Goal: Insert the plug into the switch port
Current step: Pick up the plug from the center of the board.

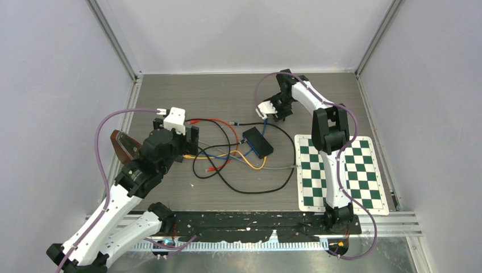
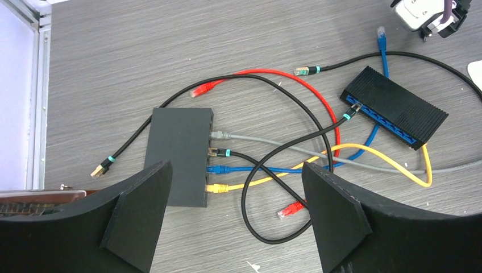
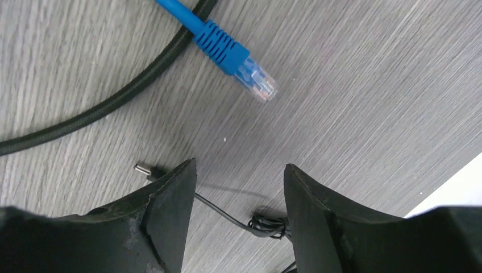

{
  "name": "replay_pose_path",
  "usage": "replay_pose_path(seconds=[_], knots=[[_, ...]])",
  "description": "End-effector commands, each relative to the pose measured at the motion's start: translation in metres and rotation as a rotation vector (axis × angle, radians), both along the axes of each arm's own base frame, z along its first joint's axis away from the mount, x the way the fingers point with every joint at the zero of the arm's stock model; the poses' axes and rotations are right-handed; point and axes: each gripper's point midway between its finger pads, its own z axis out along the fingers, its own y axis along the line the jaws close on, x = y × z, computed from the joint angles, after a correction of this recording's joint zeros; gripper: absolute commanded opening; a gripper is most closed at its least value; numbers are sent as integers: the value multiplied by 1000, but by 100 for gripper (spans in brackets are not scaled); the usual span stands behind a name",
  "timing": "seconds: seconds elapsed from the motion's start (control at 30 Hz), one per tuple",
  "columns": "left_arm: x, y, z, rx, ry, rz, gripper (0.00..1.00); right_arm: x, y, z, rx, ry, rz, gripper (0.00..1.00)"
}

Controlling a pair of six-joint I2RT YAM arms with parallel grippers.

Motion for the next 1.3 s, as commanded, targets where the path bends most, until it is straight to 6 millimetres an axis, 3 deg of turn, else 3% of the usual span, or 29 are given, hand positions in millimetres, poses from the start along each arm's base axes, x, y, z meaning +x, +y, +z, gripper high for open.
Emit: replay_pose_path(seconds=[0.0, 0.17, 0.37, 0.5, 0.93, 1.27], knots=[[5, 0, 14, -18, -61, 17, 88, 1, -20, 10, -89, -16, 1, 64], [4, -1, 16, -20, -71, 12, 88, 2, -16, 26, -74, -45, 15, 63], [3, 0, 17, -22, -76, 12, 88, 8, -5, 73, -7, -136, 37, 63], [1, -1, 19, -30, -83, 4, 88, 11, -8, 83, -18, -163, 42, 63], [-3, 0, 28, -55, -119, -11, 89, -5, -51, 45, -125, -132, 14, 63], [-6, 4, 30, -55, -130, -2, 90, -4, -34, 16, -88, -114, 75, 63]])
